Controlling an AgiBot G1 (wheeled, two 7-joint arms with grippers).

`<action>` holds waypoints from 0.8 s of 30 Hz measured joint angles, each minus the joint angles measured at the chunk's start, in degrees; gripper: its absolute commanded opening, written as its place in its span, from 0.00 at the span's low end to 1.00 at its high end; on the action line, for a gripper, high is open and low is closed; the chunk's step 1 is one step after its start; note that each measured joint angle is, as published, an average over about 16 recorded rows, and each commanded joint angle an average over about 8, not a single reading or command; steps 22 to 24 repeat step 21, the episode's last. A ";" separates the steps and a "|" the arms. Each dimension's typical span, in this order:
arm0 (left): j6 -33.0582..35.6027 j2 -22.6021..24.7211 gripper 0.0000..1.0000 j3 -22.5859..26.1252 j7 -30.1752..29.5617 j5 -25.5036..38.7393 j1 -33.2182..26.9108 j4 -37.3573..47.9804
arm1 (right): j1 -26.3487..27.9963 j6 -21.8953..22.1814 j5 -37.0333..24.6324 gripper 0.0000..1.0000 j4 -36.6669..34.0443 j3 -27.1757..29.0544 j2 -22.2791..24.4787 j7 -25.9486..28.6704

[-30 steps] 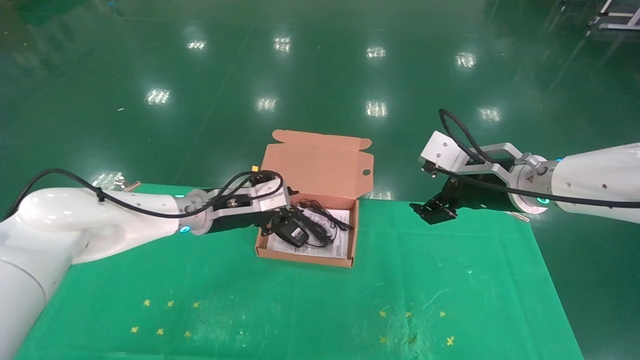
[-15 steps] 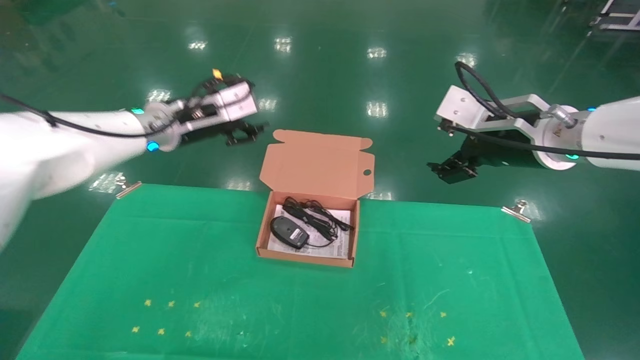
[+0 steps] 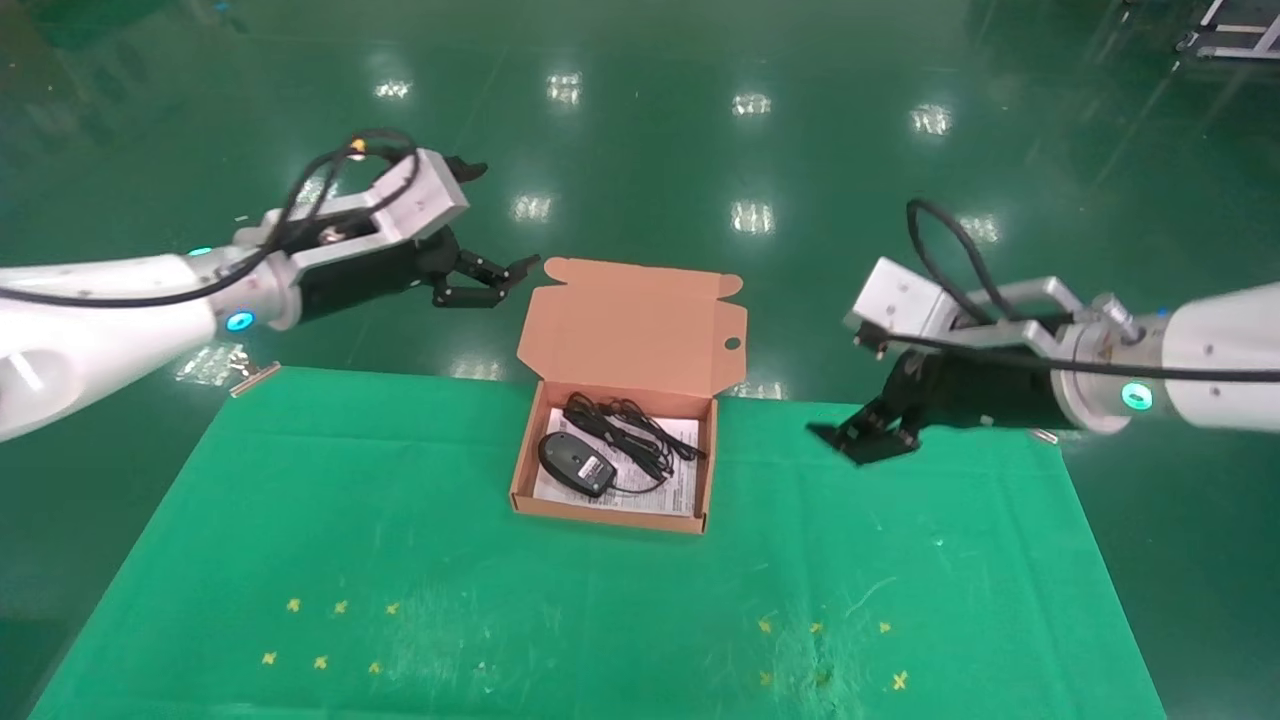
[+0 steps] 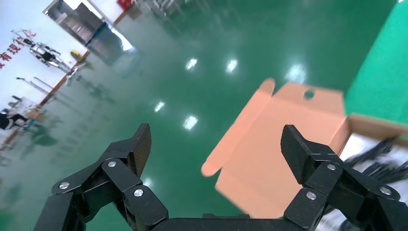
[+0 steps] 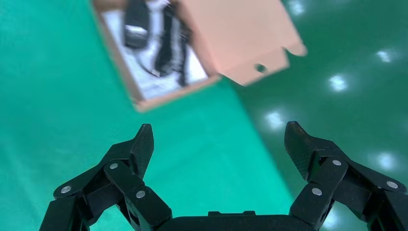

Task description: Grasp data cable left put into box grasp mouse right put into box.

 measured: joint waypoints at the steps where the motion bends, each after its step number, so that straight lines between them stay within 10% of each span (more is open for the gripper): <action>1: 0.81 -0.65 1.00 -0.27 -0.80 -0.70 0.62 -0.95 | -0.83 -0.69 1.10 1.00 0.06 1.04 0.19 -0.71; 24: 14.14 -11.32 1.00 -4.78 -14.01 -12.22 10.75 -16.54 | -14.51 -12.01 19.28 1.00 1.03 18.10 3.24 -12.46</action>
